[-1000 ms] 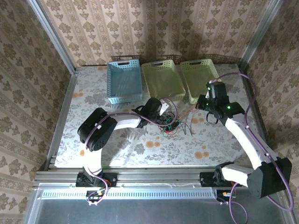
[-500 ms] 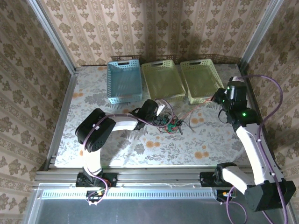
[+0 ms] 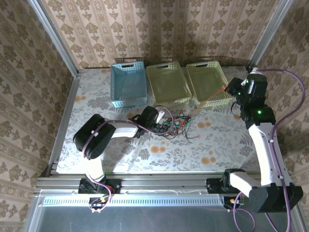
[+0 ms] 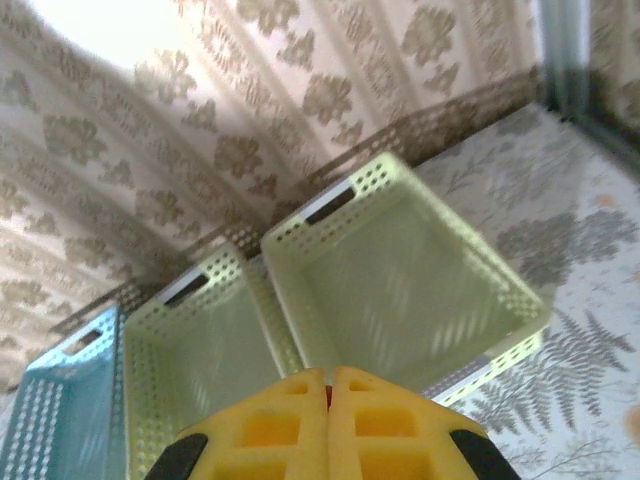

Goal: Untangle the cables

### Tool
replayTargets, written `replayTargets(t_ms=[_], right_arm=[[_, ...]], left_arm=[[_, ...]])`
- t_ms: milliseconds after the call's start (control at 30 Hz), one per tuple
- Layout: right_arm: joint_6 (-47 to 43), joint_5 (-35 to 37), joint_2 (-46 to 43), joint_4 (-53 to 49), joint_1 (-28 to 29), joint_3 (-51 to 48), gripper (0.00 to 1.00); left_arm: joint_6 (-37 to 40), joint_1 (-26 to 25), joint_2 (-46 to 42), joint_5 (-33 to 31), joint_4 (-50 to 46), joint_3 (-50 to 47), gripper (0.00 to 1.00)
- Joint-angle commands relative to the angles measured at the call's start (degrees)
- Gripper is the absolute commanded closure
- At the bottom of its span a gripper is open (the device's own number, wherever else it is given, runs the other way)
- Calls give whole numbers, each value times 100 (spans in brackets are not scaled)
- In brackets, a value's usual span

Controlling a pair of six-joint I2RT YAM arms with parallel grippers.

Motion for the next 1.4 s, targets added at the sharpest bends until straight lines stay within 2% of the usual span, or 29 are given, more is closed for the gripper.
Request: replayTargets(t_ms=[0,67,133,400,667,900,1000,1100,1167,1233,1300,1333,1367], right_arm=[[-35,-678,203,114,32,165,100],[-152,-732,354,-102,211,123,100],[-249,-741,488,-311,374,82,100],[-211,-952,755,-304,516,-288,100],[-534,-1350,1060,-481,516,-110,100],[-568,-1543,1085,-574,516,-90,100],[-572,-1537,1041,-583,517,-134,100],[-552,-1521,1001,-566,516,-194,100],[-530,-1486,979,-558,516,-222,100],[-491,-1367,914,-541,516,-245,100],[-424,-1047,797,-510,516,-298,100],[-374,-776,708,-490,500,-346,100],[-315,-533,611,-462,478,-385,100]], left_arm=[[432,65,-486,303,-711,-312,8],[613,50,-859,486,-786,-290,6],[831,42,-1183,668,-985,-162,0],[1534,31,-1595,893,-1889,852,0],[1817,-388,-360,990,-1796,2029,0],[1676,-497,684,1136,-1484,2435,0],[1687,-490,911,1120,-1505,2440,4],[1603,-488,1107,1081,-1395,2374,19],[1518,-488,1216,1036,-1250,2317,39],[1403,-479,1284,913,-1069,2228,69],[1314,-467,1255,708,-897,2100,92],[1277,-470,1202,573,-784,2000,100],[1239,-470,1116,438,-676,1900,100]])
